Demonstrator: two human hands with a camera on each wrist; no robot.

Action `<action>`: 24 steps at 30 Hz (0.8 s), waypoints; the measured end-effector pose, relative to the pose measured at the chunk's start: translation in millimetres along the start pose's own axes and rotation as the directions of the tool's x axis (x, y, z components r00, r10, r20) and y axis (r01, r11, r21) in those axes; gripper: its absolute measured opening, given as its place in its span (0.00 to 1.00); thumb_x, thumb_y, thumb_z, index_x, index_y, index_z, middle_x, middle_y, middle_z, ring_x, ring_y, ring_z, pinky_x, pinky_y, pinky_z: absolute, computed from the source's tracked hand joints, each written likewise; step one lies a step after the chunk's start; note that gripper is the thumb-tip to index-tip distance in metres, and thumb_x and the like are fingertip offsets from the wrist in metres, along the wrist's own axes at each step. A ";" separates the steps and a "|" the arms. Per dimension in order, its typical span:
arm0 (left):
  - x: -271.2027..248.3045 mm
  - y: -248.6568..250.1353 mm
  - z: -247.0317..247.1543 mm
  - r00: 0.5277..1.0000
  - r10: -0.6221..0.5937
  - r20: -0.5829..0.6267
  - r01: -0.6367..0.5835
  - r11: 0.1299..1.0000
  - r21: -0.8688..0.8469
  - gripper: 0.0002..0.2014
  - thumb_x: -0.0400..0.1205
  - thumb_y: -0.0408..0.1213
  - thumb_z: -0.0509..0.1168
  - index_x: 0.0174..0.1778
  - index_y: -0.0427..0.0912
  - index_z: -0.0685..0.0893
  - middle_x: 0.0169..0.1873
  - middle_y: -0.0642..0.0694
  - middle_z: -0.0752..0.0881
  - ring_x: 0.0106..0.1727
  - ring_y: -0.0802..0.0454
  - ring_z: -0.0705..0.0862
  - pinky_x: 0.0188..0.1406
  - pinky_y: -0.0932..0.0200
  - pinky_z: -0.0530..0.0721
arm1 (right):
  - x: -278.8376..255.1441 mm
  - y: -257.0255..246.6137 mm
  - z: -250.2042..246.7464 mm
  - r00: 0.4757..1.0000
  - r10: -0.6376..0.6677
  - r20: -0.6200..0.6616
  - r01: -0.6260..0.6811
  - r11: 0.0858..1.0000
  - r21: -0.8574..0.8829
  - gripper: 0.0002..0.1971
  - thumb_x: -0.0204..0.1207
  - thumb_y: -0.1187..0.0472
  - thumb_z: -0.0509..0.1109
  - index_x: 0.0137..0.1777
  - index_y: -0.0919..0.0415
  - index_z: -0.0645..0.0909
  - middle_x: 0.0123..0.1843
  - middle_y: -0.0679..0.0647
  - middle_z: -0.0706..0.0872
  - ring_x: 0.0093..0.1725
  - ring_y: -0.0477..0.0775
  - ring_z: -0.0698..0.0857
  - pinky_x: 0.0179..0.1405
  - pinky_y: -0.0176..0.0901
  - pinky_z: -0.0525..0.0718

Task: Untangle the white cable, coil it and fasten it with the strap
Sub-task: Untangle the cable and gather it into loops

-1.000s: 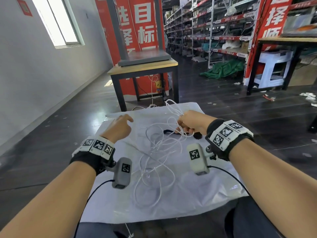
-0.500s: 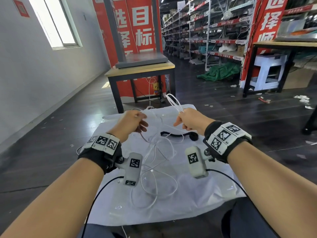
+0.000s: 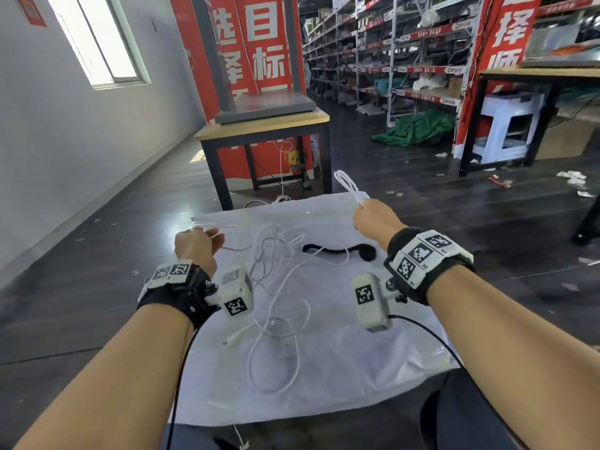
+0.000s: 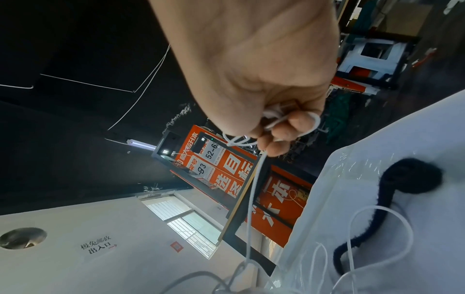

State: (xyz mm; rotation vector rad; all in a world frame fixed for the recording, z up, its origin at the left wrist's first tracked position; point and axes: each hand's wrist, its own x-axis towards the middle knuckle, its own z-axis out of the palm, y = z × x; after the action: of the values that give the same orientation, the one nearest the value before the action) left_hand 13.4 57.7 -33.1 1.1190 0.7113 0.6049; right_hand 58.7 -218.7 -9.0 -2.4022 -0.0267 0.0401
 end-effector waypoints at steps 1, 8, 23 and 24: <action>0.1 -4.4 -1.1 1.000 -0.013 0.027 0.011 0.997 0.078 0.10 0.88 0.27 0.49 0.49 0.34 0.76 0.42 0.38 0.85 0.32 0.50 0.81 0.28 0.61 0.84 | 2.3 1.2 -0.7 0.999 -0.009 -0.041 0.011 0.998 0.054 0.15 0.85 0.67 0.54 0.59 0.76 0.79 0.46 0.64 0.85 0.50 0.61 0.82 0.44 0.46 0.78; -21.6 -17.0 7.6 0.905 0.235 0.354 -0.425 0.476 0.770 0.20 0.84 0.29 0.57 0.73 0.43 0.73 0.75 0.40 0.69 0.69 0.41 0.74 0.68 0.46 0.75 | -5.4 -9.1 3.9 0.978 -0.203 -0.050 0.209 0.944 0.255 0.17 0.88 0.62 0.49 0.44 0.67 0.76 0.39 0.53 0.83 0.31 0.41 0.74 0.22 0.20 0.69; -63.0 -15.9 22.3 0.706 -0.211 0.676 -0.554 0.430 0.713 0.10 0.82 0.40 0.67 0.58 0.43 0.85 0.38 0.52 0.88 0.35 0.62 0.83 0.36 0.68 0.77 | -9.3 -19.9 6.5 0.969 -0.237 -0.072 0.248 0.921 0.299 0.19 0.88 0.60 0.48 0.39 0.60 0.76 0.43 0.56 0.79 0.31 0.41 0.71 0.44 0.35 0.72; -63.1 -16.5 21.9 0.707 -0.227 0.670 -0.537 0.444 0.717 0.12 0.82 0.40 0.66 0.60 0.44 0.84 0.37 0.52 0.88 0.34 0.61 0.83 0.36 0.68 0.77 | -9.4 -19.8 7.4 0.968 -0.238 -0.083 0.252 0.917 0.309 0.20 0.88 0.60 0.48 0.39 0.60 0.76 0.44 0.56 0.80 0.31 0.41 0.71 0.44 0.36 0.70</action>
State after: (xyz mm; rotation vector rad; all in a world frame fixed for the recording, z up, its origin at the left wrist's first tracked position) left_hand -8.6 -7.4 -30.1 2.3098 0.1635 -0.1773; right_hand 48.9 -199.3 -1.0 -2.0596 -0.2808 -0.1177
